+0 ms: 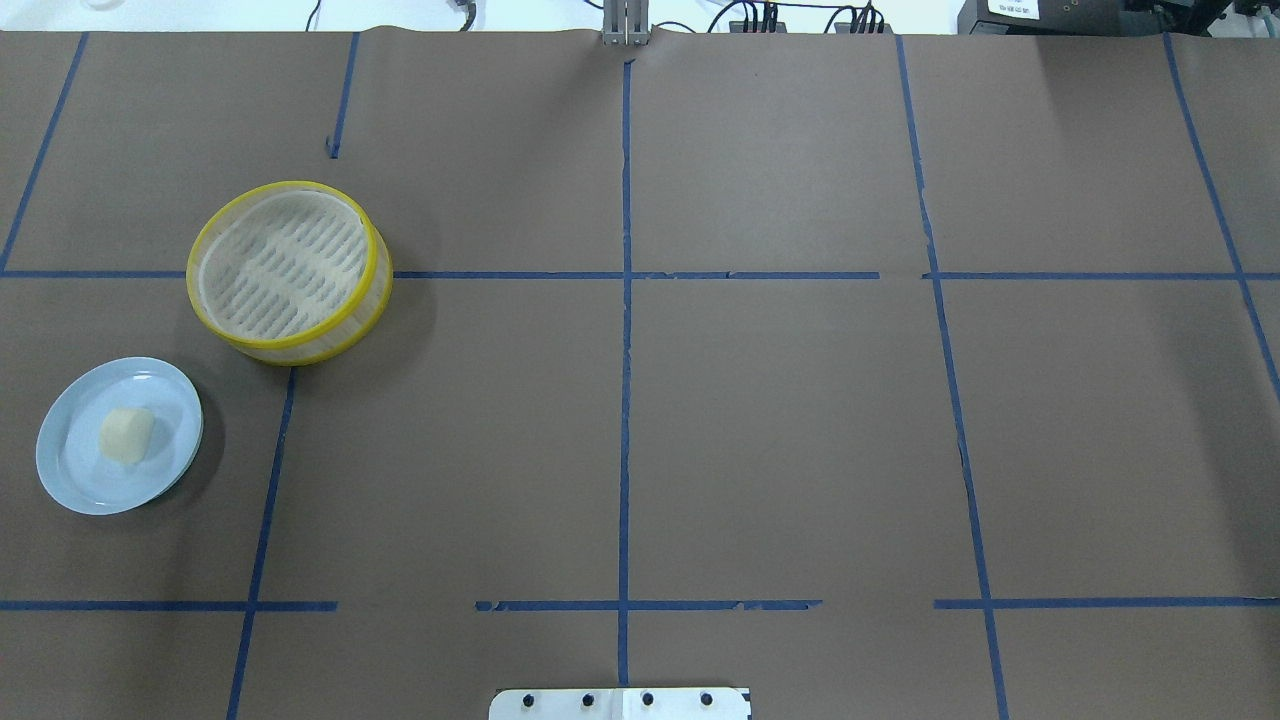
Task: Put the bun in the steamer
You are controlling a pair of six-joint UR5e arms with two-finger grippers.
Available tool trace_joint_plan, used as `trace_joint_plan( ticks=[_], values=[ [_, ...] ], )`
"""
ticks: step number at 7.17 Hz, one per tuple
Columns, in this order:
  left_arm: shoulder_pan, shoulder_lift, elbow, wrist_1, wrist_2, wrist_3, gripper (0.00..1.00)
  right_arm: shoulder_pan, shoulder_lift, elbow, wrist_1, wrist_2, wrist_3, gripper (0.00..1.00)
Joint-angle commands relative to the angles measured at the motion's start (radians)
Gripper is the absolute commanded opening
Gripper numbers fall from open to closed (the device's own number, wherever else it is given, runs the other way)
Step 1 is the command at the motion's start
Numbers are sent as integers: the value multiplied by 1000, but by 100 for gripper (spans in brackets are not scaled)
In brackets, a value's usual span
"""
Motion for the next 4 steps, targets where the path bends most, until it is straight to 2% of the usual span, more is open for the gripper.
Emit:
trace_joint_plan(
  ticks=[1, 4],
  values=[
    [6, 8, -15, -23, -3, 29, 100, 0, 0, 0, 0, 0, 0, 100],
    [6, 59, -28, -30, -33, 32, 100, 0, 0, 0, 0, 0, 0, 100]
  ],
)
